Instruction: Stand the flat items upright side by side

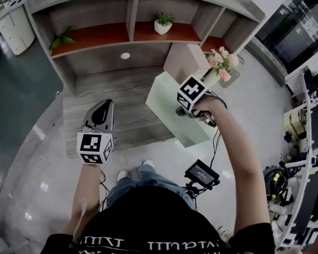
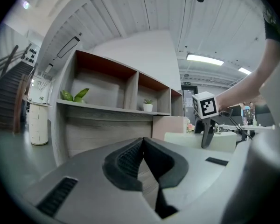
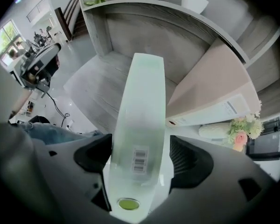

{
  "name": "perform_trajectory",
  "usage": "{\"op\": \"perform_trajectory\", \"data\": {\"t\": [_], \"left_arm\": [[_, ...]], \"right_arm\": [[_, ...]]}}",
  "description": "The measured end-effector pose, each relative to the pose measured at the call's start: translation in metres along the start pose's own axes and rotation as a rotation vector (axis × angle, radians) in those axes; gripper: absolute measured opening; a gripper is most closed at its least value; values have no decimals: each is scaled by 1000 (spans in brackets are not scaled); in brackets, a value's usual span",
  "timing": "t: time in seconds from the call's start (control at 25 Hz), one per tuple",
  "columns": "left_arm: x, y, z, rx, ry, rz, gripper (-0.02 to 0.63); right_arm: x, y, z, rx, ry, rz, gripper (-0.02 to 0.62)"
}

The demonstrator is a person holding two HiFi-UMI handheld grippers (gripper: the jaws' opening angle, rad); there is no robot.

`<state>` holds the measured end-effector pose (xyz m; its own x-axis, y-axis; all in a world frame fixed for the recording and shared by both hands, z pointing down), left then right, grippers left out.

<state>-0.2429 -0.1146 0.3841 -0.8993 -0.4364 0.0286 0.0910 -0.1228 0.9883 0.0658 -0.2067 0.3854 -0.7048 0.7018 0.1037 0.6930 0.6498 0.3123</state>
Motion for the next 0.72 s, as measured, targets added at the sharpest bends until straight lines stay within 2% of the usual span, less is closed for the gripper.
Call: {"op": "perform_trajectory", "data": {"t": [0.32, 0.48, 0.56, 0.72], "left_arm": [[5, 2, 3, 3, -85, -3, 11], [7, 2, 7, 9, -110, -9, 12], [6, 0, 9, 11, -112, -17, 11], [8, -3, 11, 11, -115, -29, 12]], "right_arm": [[-16, -17, -29, 39, -52, 1, 375], [-15, -21, -30, 55, -49, 8, 336], [-15, -23, -28, 24, -45, -2, 333], [-18, -33, -16, -104, -20, -76, 327]]}}
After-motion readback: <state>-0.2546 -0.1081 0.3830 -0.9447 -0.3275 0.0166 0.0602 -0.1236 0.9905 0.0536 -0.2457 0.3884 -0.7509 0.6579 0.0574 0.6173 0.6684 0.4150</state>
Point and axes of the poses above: the fingertips, and each gripper's own axes: z backward along the fingers, x to its left, y out of its underside, the point moved 9 cm from there along z, backward along the fingers, and after that the axes turned 12 degrees about -x, right-handed, at the moved point
